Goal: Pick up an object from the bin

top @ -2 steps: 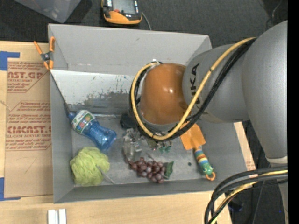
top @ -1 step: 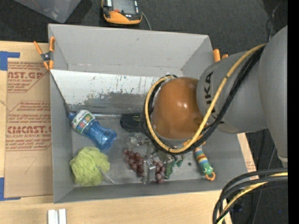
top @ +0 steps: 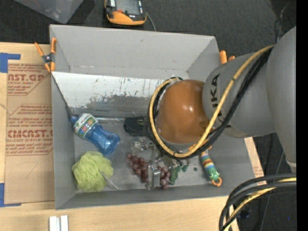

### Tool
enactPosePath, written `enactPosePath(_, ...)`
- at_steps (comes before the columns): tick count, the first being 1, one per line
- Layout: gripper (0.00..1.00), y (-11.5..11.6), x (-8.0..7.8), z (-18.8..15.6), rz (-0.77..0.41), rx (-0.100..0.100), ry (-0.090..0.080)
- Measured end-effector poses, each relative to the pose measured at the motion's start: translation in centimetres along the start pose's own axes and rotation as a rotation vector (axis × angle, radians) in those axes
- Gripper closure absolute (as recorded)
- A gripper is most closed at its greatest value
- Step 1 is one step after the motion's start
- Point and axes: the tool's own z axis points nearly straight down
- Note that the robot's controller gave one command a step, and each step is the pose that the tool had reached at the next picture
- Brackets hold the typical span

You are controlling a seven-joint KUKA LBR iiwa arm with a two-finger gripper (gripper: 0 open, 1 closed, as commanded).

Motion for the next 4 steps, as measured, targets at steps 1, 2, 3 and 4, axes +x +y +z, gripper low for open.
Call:
enactPosePath(1,0.0,-4.84,0.74,2.74,0.002,0.0,0.004)
enactPosePath(2,1.0,-5.23,0.92,3.51,-0.049,-0.002,-0.003)
enactPosePath(3,1.0,-5.24,0.92,3.51,-0.048,-0.002,-0.003)
enactPosePath(4,1.0,-4.99,0.79,3.48,-0.054,-0.002,-0.003)
